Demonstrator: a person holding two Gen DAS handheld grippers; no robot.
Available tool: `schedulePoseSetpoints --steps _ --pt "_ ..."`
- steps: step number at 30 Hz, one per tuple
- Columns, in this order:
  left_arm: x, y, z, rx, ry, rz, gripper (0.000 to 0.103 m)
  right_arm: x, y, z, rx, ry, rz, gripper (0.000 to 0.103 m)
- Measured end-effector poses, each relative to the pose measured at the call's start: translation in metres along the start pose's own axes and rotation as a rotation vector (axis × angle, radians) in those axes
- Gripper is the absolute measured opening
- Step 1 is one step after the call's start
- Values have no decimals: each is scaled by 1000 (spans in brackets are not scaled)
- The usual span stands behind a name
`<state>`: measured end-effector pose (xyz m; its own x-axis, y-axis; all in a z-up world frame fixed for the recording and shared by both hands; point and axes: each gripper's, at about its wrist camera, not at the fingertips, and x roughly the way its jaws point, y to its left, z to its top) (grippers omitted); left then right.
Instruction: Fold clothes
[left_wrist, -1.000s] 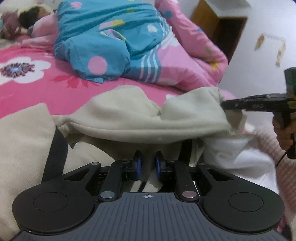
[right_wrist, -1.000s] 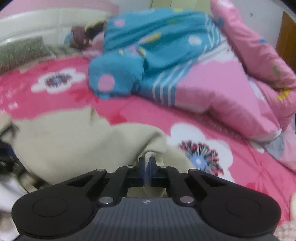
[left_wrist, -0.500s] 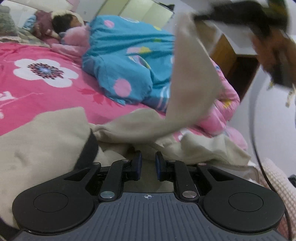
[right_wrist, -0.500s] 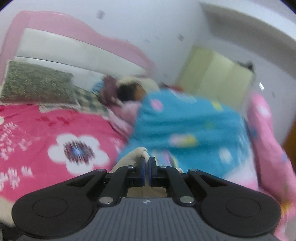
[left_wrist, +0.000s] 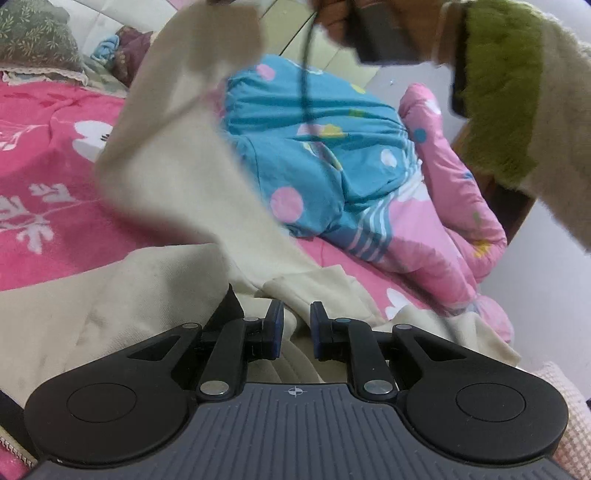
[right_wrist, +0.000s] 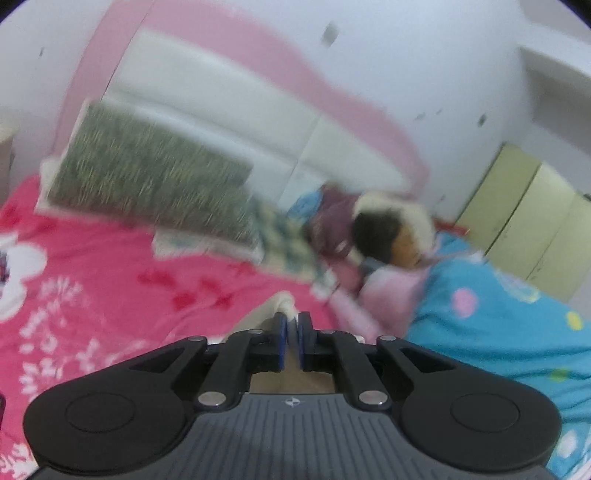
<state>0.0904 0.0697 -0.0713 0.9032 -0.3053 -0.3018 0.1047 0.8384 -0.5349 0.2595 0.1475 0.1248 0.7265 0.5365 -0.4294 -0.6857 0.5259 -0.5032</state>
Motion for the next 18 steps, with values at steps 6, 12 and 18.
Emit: schedulePoseSetpoints --steps 6,12,18 --pt "1 0 -2 1 -2 3 15 -22 -14 -23 40 13 -33 25" --pt "1 2 -2 -4 -6 5 15 -114 -78 -71 205 41 -154 34" --pt "2 2 -2 1 -1 13 15 -227 -125 -151 354 109 -331 44"
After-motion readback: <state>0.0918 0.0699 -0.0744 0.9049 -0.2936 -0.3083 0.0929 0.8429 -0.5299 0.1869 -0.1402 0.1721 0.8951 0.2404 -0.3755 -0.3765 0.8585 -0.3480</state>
